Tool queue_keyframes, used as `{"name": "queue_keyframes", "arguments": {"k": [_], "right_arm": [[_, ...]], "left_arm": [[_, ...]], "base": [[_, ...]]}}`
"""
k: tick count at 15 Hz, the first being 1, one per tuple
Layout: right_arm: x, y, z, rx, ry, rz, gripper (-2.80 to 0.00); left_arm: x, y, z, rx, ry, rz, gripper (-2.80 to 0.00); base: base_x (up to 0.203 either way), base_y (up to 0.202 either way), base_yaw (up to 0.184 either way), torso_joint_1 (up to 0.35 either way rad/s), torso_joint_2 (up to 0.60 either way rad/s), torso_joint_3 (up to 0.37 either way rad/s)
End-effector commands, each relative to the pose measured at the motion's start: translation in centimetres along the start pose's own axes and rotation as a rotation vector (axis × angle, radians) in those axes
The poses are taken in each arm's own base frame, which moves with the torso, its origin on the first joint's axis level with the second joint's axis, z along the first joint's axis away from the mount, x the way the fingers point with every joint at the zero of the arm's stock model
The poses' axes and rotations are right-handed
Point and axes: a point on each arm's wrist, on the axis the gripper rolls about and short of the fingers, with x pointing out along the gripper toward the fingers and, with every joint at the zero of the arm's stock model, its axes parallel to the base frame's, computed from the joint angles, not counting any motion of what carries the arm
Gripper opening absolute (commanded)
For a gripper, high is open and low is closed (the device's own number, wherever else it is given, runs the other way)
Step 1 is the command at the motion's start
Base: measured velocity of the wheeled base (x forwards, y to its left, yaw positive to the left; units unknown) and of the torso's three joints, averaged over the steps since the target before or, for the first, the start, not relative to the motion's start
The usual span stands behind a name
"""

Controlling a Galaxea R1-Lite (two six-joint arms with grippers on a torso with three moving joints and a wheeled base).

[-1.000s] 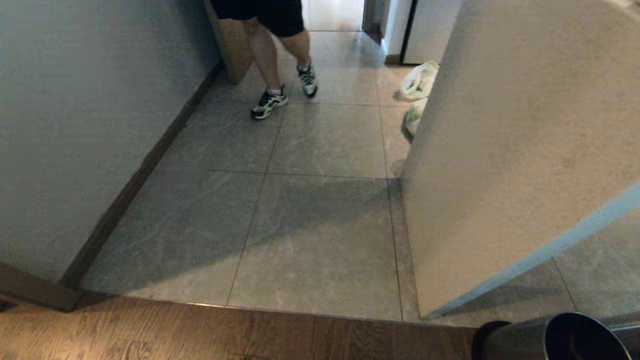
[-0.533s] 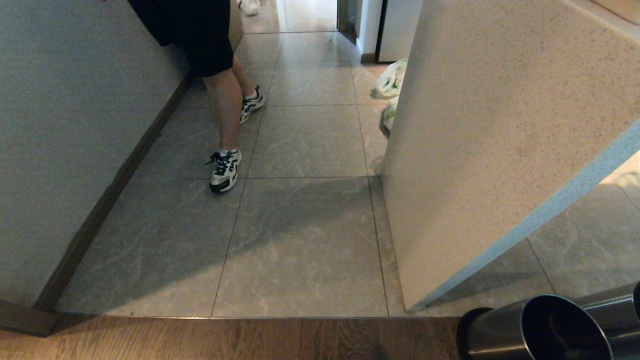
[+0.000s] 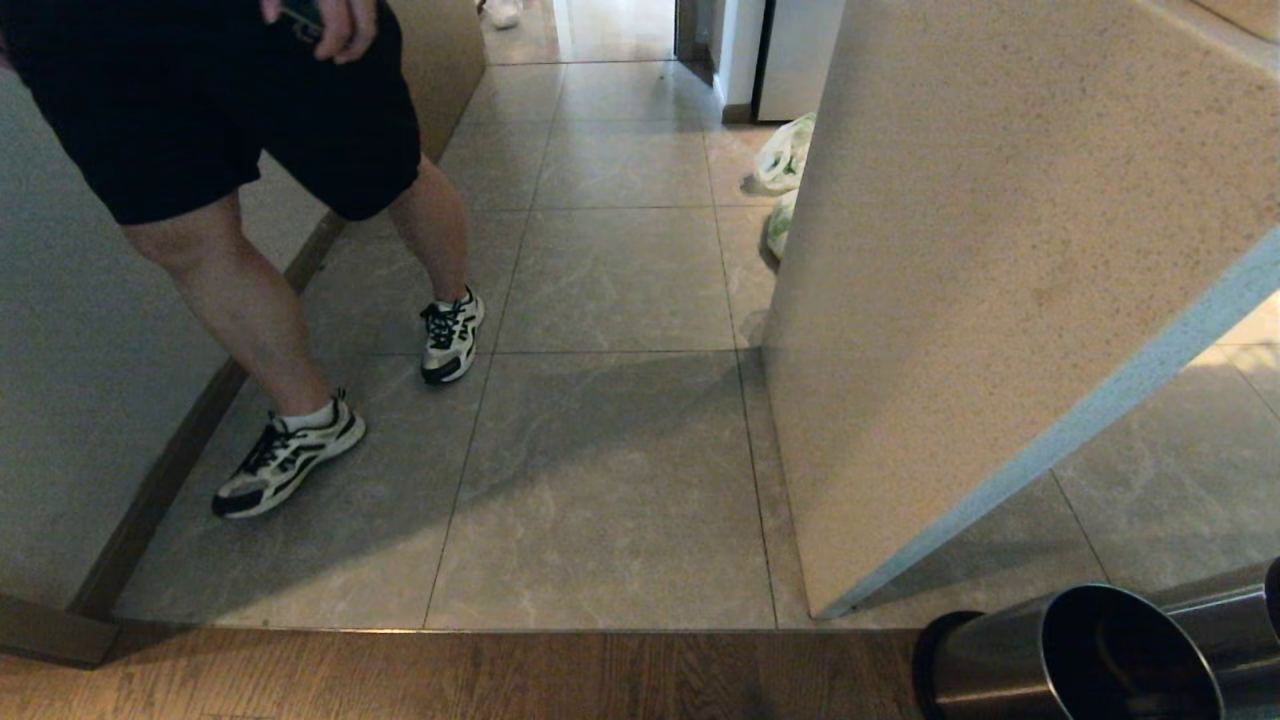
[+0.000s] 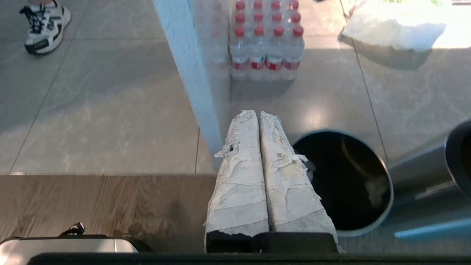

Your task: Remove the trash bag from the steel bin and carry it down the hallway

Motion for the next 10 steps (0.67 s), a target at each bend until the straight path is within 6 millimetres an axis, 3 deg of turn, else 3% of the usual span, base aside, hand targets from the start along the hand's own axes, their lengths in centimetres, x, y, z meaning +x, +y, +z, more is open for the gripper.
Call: {"name": "queue_keyframes", "arguments": {"k": [1, 10], "right_arm": [[0.00, 0.00, 0.00, -0.001, 0.000, 0.001, -2.80], [0.00, 0.00, 0.00, -0.002, 0.000, 0.001, -2.80]], "left_arm": [[0.00, 0.00, 0.00, 0.000, 0.000, 0.000, -2.80], [0.00, 0.00, 0.00, 0.002, 0.000, 0.000, -2.80]], "base": [[-0.166, 0.000, -0.001, 0.002, 0.00, 0.000], [-0.196, 0.000, 0.000, 0.003, 0.00, 0.001]]}}
